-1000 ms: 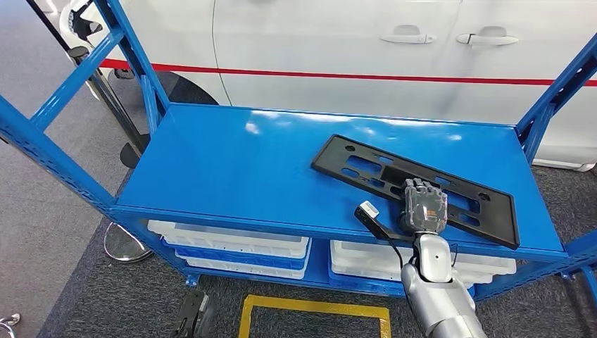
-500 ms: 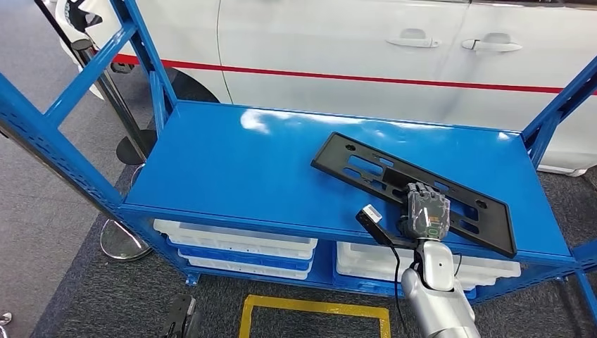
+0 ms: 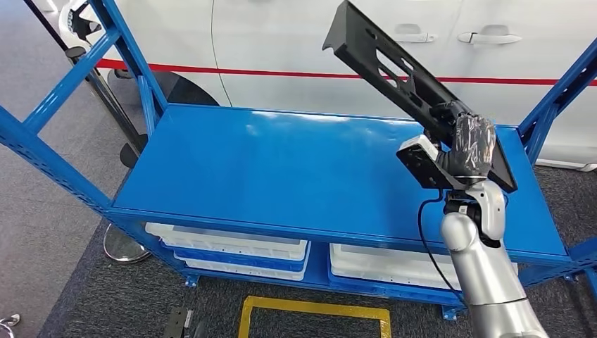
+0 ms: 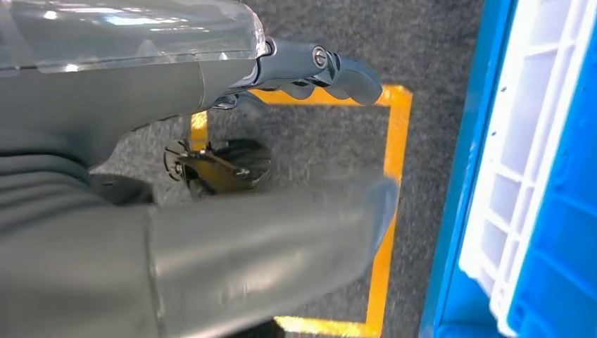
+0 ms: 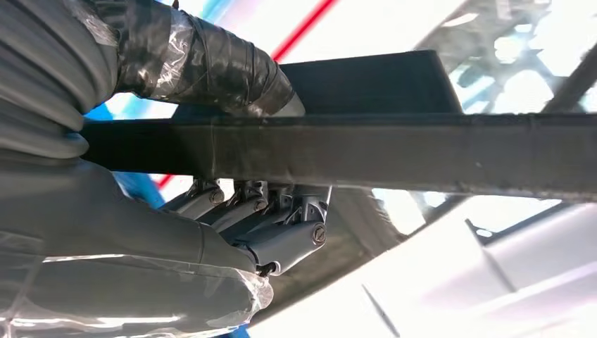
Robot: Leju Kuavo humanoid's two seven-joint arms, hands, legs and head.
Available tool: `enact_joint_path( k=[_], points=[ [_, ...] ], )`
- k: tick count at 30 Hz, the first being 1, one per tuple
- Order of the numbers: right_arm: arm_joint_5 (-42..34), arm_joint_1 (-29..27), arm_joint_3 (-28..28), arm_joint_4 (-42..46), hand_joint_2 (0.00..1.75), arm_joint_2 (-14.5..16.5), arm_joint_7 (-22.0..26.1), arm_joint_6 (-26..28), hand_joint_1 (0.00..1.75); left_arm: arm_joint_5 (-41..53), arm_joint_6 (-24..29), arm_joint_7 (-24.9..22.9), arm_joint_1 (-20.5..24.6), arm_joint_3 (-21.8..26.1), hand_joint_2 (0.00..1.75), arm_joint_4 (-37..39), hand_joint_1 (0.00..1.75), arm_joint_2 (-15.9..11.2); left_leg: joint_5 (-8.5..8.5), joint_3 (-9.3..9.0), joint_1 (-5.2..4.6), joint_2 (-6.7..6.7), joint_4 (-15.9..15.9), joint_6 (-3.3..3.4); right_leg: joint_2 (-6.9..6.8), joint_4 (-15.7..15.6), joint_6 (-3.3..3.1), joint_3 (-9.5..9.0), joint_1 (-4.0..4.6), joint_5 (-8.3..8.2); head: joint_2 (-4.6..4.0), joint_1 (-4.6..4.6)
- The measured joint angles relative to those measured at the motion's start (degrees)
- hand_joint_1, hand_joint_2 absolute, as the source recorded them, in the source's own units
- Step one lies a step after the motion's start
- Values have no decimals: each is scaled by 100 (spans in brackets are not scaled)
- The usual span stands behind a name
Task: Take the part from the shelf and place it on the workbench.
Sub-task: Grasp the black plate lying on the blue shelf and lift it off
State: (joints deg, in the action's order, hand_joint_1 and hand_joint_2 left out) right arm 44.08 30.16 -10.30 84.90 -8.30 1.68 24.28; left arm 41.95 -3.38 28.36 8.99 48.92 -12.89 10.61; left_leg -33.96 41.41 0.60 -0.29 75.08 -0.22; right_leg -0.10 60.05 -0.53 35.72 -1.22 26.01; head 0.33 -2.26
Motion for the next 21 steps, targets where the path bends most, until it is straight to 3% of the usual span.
enact_joint_path(
  k=[1, 2, 5, 7, 9, 11, 12, 14, 16, 17, 18, 20, 21],
  points=[
    [-51, 57, -53, 122, 175, -85, -6, -45, 175, -12, -6, 5, -25, 10, 175, 1, 0, 4, 35, 54, 0, 0, 91, 9, 2, 2, -5, -6, 7, 5, 0, 0],
    [-81, 111, -101, 243, 175, -164, -15, -74, 175, -24, -9, 13, -47, 18, 175, 1, 0, 9, 194, -14, -2, -1, -76, 32, 6, 4, -8, -19, 17, 12, 0, 1],
    [-26, 217, -198, 546, 175, -336, -43, -79, 175, -49, -14, 45, -64, 37, 175, 2, 0, 16, 755, -540, -36, -1, -1211, 161, 5, -7, 8, -71, 46, 40, 0, -1],
    [241, 205, -267, 687, 175, -410, -68, 12, 175, -43, -16, 70, -60, 49, 175, 2, 0, 24, 804, -685, -74, -2, -1538, 215, -2, -25, 51, -64, 45, 31, 0, -1],
    [710, 133, -357, 814, 175, -459, -100, 191, 175, -19, -18, 90, -64, 56, 175, 2, 0, 33, 813, -705, -82, -5, -1610, 237, -5, -55, 115, -61, 46, 11, 0, -1],
    [1069, 64, -439, 926, 175, -494, -110, 341, 175, 9, -19, 99, -57, 57, 175, 2, 0, 51, 863, -750, -54, 3, -1712, 276, -6, 25, 167, -39, 48, 92, 0, -5],
    [1161, 49, -468, 969, 175, -517, -108, 388, 175, 17, -18, 101, -45, 57, 175, 2, 0, 62, 889, -772, -38, 8, -1760, 306, -1, 208, 184, 37, 49, 215, 0, -7],
    [1363, 21, -512, 1020, 175, -570, -131, 466, 175, 30, -19, 103, -26, 57, 175, 2, 0, 79, 903, -782, -32, 12, -1782, 345, 7, 858, 207, 337, 32, 552, 0, -9],
    [2033, -63, -534, 1031, 175, -615, -262, 613, 175, 54, -19, 103, -22, 57, 175, 2, 0, 90, 894, -782, -32, 5, -1768, 353, 9, 1353, 238, 589, 21, 680, 0, -9],
    [2590, -124, -539, 1021, 175, -636, -350, 726, 175, 67, -19, 104, -15, 57, 175, 2, 0, 100, 885, -783, -30, -1, -1755, 348, 8, 1331, 252, 592, 10, 590, 0, -9],
    [3151, -185, -540, 1006, 175, -654, -416, 841, 175, 75, -19, 103, 1, 57, 175, 2, 0, 115, 869, -783, -27, -9, -1732, 336, 6, 1095, 262, 488, -5, 407, 0, -9],
    [3888, -281, -541, 970, 175, -678, -471, 1005, 175, 81, -19, 101, 50, 57, 175, 2, 0, 144, 816, -765, -33, -19, -1653, 285, 4, 380, 269, 156, -20, 85, 0, -11],
    [4014, -311, -542, 955, 175, -685, -474, 1045, 175, 83, -19, 99, 74, 57, 175, 2, 0, 152, 793, -750, -42, -21, -1618, 255, 9, 135, 252, 44, -17, 8, 0, -10]
  ],
)
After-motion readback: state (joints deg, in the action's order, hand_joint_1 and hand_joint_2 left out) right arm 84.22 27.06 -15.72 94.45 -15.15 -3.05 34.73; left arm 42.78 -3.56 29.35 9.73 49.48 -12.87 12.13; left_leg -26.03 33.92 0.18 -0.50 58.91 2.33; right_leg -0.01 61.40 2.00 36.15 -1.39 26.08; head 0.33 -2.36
